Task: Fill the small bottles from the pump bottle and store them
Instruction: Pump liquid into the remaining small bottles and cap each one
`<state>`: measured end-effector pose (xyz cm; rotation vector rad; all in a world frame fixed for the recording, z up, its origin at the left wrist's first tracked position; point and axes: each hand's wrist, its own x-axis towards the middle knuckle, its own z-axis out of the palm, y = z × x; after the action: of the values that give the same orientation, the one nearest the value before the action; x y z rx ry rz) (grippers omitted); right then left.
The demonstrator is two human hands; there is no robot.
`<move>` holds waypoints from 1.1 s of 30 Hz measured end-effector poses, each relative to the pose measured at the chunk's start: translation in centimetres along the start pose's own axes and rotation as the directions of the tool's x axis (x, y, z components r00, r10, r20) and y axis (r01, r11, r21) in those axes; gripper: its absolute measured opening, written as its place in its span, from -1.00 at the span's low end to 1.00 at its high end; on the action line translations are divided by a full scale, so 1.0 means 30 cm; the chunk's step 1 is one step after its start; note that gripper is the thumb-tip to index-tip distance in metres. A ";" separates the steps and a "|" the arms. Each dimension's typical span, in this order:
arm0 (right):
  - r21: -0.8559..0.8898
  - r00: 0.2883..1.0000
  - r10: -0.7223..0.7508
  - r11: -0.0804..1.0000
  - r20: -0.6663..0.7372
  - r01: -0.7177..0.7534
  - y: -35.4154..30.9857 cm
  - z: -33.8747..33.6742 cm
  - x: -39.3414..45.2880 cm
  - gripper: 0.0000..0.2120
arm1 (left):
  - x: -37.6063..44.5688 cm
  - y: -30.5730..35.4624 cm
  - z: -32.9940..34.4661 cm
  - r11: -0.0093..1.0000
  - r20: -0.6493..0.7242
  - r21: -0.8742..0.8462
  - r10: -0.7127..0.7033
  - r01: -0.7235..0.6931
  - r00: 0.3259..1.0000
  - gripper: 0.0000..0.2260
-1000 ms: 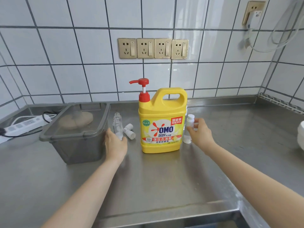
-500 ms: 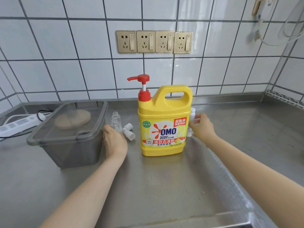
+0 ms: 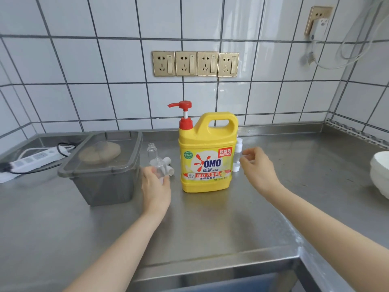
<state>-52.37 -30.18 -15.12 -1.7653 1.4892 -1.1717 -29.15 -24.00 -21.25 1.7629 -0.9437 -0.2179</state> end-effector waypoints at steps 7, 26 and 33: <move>0.059 0.939 -0.342 0.937 -0.044 0.344 -0.256 -0.033 -0.068 -0.84 | -0.055 0.101 -0.089 0.978 0.007 -0.153 0.144 -0.141 0.990 -0.77; -0.184 0.661 -0.618 0.656 0.426 0.732 -0.487 0.126 0.222 -0.68 | 0.134 0.307 -0.158 0.929 -0.045 -0.150 0.335 -0.338 0.941 -0.73; -0.140 0.654 -0.657 0.657 0.376 0.741 -0.491 0.168 0.225 -0.69 | 0.169 0.298 -0.198 0.899 -0.114 -0.082 0.419 -0.429 0.901 -0.69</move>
<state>-40.70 -33.78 -3.32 -2.7398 0.7954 -0.9703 -26.81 -24.21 -9.62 1.4157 -1.1999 0.0960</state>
